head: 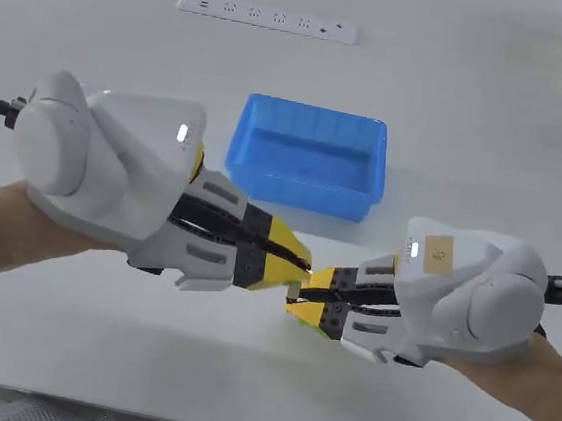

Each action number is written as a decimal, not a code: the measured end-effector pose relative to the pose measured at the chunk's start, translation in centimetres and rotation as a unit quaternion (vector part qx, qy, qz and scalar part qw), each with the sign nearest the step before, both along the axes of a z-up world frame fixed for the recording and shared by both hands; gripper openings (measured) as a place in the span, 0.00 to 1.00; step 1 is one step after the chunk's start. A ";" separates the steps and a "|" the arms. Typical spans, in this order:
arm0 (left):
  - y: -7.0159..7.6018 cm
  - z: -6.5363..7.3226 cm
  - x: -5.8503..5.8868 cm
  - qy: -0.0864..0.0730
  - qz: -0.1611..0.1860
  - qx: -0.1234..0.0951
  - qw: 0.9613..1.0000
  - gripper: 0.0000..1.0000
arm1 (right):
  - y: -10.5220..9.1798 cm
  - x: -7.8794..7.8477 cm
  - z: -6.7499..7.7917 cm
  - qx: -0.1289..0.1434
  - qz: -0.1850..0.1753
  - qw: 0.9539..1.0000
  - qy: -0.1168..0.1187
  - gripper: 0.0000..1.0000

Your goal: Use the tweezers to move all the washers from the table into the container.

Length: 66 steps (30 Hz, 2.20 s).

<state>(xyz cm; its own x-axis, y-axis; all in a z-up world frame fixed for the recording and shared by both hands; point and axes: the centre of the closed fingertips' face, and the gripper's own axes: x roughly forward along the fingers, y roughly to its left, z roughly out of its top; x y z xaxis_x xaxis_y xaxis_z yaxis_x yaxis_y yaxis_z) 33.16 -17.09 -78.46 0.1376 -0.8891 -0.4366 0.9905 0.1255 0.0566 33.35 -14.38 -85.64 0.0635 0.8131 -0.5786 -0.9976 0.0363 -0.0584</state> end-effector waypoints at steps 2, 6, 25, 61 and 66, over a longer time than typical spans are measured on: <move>0.0 0.0 -0.1 0.001 -0.001 0.001 1.000 0.05 | 0.0 0.0 0.0 0.000 0.000 1.000 0.000 0.07; -0.1 0.1 -0.2 -0.001 0.000 0.003 1.000 0.05 | -0.1 0.2 0.0 -0.001 -0.005 1.000 -0.005 0.07; 0.2 0.1 -0.2 0.012 0.009 -0.011 1.000 0.04 | 0.1 0.0 0.0 -0.006 -0.001 1.000 -0.014 0.10; -1.4 1.1 3.2 -0.001 0.018 -0.054 0.998 0.04 | -1.3 4.0 -0.2 -0.015 -0.068 0.996 -0.058 0.11; -1.3 0.9 3.2 0.005 0.020 -0.057 0.998 0.04 | -1.3 3.8 -0.4 -0.015 -0.066 0.996 -0.050 0.11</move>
